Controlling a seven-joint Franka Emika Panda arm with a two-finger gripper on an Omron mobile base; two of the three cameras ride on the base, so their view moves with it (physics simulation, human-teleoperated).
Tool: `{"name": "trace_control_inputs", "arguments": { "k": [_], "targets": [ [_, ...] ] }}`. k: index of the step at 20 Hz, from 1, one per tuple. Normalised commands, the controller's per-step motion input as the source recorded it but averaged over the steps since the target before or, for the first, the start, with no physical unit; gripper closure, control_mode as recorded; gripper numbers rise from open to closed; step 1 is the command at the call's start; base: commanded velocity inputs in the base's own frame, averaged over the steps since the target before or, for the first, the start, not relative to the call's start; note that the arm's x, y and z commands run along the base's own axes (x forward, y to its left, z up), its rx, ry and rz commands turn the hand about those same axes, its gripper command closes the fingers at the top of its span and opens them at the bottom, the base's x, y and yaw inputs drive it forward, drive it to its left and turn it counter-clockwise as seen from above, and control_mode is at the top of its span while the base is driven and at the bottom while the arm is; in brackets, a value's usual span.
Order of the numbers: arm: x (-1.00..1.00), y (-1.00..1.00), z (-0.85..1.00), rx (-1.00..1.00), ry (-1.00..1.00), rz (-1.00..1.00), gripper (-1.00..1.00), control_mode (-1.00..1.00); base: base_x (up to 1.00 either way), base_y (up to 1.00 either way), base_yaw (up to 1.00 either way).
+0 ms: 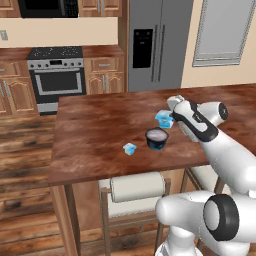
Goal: Stack the yogurt containers by placing the smaller containers on top of the larger containers.
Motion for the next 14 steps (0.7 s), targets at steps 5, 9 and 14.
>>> {"name": "trace_control_inputs", "arguments": {
  "k": [5,9,14],
  "targets": [
    [0.2,-0.09,-0.18,0.05,0.0,-0.01,1.0,-1.0,0.0,0.0,0.0],
    [0.15,-0.08,-0.16,0.05,0.0,0.0,1.0,-1.0,0.0,0.0,0.0],
    [0.08,0.0,-0.14,0.06,0.0,0.0,1.0,-1.0,0.0,0.0,0.0]
  ]
}}
